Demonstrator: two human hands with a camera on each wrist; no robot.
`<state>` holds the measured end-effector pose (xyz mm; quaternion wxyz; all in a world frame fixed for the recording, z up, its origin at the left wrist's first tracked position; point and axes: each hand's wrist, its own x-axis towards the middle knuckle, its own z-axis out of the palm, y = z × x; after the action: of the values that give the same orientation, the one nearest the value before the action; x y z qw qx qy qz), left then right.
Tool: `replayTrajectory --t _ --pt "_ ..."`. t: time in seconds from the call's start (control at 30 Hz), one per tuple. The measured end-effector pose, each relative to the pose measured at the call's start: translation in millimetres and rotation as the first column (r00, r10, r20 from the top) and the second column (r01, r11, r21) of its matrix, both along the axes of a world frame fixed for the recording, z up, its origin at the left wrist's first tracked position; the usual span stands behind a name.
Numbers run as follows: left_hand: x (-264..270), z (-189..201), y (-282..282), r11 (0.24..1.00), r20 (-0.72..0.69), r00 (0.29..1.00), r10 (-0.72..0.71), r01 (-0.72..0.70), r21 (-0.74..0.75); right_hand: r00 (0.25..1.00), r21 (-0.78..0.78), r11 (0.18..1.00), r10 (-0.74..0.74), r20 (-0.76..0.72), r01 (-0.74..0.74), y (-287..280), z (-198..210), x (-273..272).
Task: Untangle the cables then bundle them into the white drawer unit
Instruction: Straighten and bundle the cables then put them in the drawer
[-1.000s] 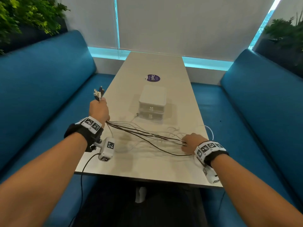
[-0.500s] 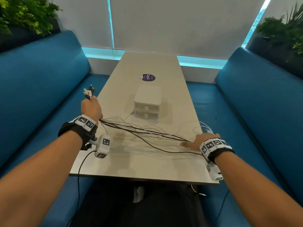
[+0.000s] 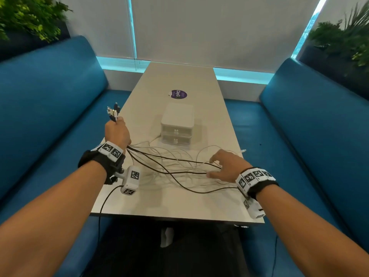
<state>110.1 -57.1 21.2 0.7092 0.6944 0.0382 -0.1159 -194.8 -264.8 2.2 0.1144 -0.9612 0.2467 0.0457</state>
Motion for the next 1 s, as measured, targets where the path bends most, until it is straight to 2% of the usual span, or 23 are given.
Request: replayTrajectory --t 0.2,0.33,0.4,0.47,0.53,0.63,0.77,0.87,1.0 --pt "0.3 -0.8 6.0 1.0 0.025 1.0 -0.01 0.01 0.001 0.977 0.076 0.98 0.173 0.123 -0.183 24.5 -2.1 31.1" --pt "-3.7 -1.3 13.6 0.997 0.0 0.997 -0.074 0.074 -0.023 0.938 0.051 0.976 0.19 0.288 -0.213 44.2 -0.4 58.6" --pt "-6.9 0.9 15.3 0.996 -0.009 0.996 -0.088 0.088 -0.036 0.929 0.06 0.971 0.203 0.31 -0.232 53.2 5.3 75.1" --pt "-9.5 4.0 15.5 0.994 -0.017 0.994 -0.107 0.107 -0.039 0.957 0.143 0.961 0.204 0.205 -0.235 61.5 8.4 89.5" --pt "-15.2 11.2 15.9 0.988 -0.028 0.989 -0.143 0.141 -0.054 0.977 0.204 0.956 0.211 0.014 -0.21 66.3 6.6 98.9" --pt "-19.7 20.3 19.2 0.98 -0.005 0.981 -0.195 0.194 -0.049 0.96 0.184 0.969 0.201 -0.194 -0.166 69.1 -0.3 100.8" --pt "-10.8 26.7 29.3 0.984 0.016 0.985 -0.17 0.171 -0.058 0.954 0.075 0.98 0.198 -0.226 -0.185 63.3 -7.4 91.0" --pt "0.9 24.8 35.5 0.99 0.029 0.991 -0.134 0.135 -0.041 0.941 -0.039 0.987 0.134 -0.31 -0.153 55.0 -1.4 78.1" --pt "-0.5 21.8 31.8 0.991 0.029 0.991 -0.128 0.129 -0.034 0.94 -0.024 1.0 -0.002 -0.342 -0.007 38.9 10.5 55.7"
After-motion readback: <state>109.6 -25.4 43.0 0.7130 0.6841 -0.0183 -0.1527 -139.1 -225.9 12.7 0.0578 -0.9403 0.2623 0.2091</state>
